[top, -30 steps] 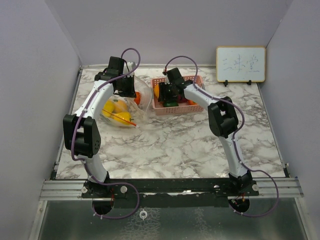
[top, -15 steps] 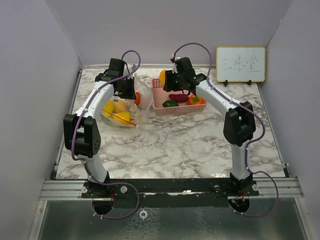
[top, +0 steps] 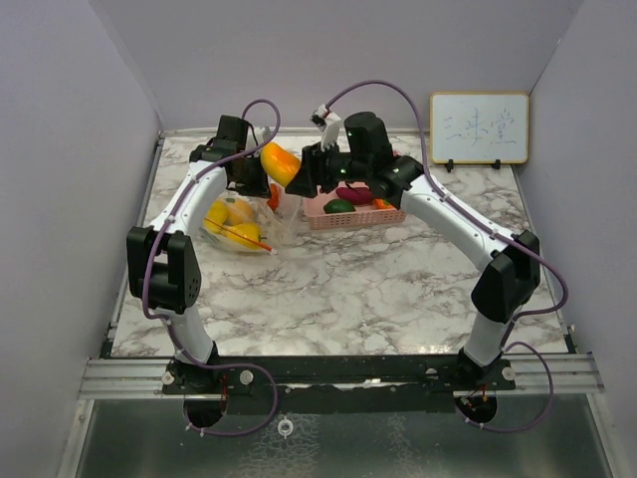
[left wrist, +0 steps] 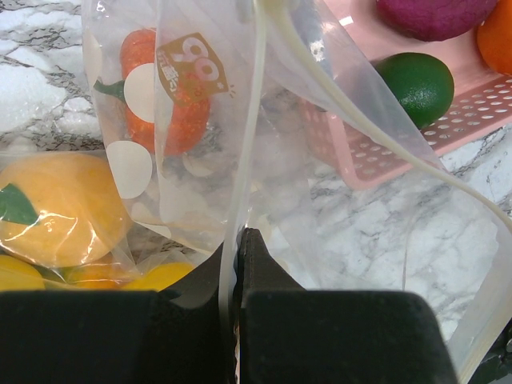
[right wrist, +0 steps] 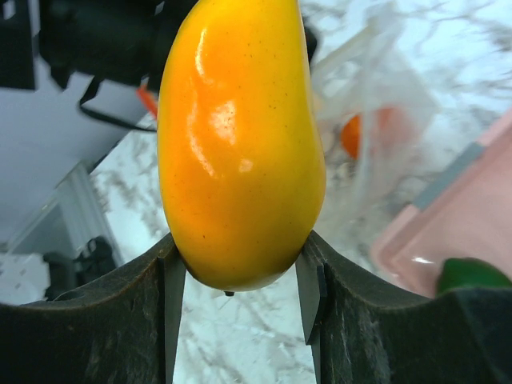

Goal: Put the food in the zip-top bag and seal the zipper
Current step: Pick up the fake fruit from the bin, then place the fake fruit in the zipper food storage bag.

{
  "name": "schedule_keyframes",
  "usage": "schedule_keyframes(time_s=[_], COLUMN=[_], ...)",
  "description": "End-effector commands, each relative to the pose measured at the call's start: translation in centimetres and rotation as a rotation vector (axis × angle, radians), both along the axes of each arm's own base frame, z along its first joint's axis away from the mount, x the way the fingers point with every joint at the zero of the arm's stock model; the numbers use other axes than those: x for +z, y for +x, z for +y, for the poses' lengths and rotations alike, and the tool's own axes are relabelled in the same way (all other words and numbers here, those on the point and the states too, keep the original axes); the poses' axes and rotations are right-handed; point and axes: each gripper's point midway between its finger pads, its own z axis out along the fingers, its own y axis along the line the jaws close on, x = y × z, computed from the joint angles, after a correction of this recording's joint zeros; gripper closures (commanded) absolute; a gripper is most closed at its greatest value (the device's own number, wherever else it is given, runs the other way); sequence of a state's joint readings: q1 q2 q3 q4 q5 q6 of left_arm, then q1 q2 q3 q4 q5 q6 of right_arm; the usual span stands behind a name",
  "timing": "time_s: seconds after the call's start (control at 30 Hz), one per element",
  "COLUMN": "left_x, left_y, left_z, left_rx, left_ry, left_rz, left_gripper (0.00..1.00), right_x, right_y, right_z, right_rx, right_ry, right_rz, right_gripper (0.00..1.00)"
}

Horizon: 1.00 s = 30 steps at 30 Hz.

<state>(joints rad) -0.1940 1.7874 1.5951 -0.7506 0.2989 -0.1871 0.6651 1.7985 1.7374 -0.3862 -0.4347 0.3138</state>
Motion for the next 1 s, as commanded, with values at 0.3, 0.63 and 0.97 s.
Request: schedule_keyframes(time_s=[0.3, 0.63, 0.97], left_x=[2.0, 2.1, 1.9], left_y=[0.5, 0.2, -0.6], left_z=[-1.3, -1.9, -2.3], left_rx=[-0.019, -0.022, -0.031], left_ry=[-0.07, -0.115, -0.13], left_rz=[-0.059, -0.051, -0.049], left_gripper=[1.0, 1.0, 1.0], right_x=[-7.0, -10.2, -7.7], right_y=[-1.4, 1.7, 3.9], right_z=[-0.5, -1.0, -0.8], right_rx=[-0.057, -0.177, -0.232], right_ry=[-0.113, -0.292, -0.31], right_rz=[0.194, 0.265, 0.209], right_gripper=[0.92, 0.83, 0.34])
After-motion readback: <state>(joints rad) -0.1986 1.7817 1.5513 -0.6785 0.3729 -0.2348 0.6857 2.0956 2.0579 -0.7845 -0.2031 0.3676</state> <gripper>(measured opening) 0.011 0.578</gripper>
